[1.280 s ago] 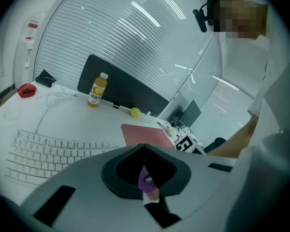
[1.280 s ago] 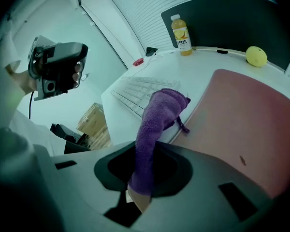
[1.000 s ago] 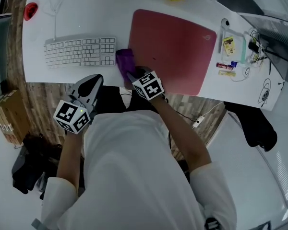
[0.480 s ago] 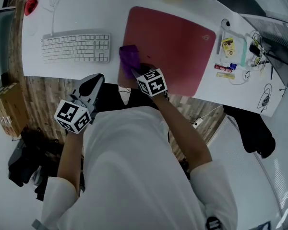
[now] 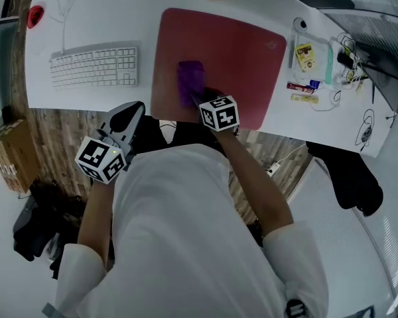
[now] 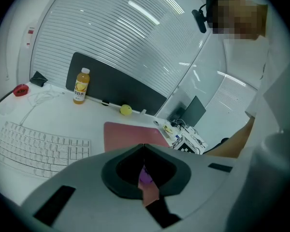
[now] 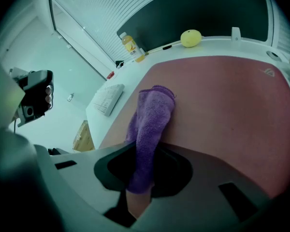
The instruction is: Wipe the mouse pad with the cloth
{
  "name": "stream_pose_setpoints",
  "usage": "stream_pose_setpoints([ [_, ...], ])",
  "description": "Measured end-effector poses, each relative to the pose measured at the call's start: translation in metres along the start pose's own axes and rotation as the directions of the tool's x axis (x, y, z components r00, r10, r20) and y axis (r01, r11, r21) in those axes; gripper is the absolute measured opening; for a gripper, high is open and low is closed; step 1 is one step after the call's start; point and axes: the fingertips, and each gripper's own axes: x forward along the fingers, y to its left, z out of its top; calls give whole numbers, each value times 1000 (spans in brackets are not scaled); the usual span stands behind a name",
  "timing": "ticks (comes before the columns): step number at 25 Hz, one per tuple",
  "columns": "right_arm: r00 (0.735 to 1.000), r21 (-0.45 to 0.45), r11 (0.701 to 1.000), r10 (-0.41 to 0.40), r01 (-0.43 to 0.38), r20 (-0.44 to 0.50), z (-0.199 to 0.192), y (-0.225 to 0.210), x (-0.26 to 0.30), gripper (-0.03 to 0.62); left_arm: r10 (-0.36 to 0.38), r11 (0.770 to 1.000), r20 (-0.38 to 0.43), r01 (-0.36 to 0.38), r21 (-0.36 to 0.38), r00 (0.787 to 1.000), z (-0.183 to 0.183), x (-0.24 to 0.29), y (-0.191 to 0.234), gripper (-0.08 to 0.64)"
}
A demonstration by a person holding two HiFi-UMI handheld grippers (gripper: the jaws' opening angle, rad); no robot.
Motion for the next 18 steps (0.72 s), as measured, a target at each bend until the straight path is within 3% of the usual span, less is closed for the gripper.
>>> stream_pose_setpoints([
  [18,996,124,990,-73,66,55,-27,-81,-59,83,-35,999,-25,36,40,999,2,40,-43,18],
])
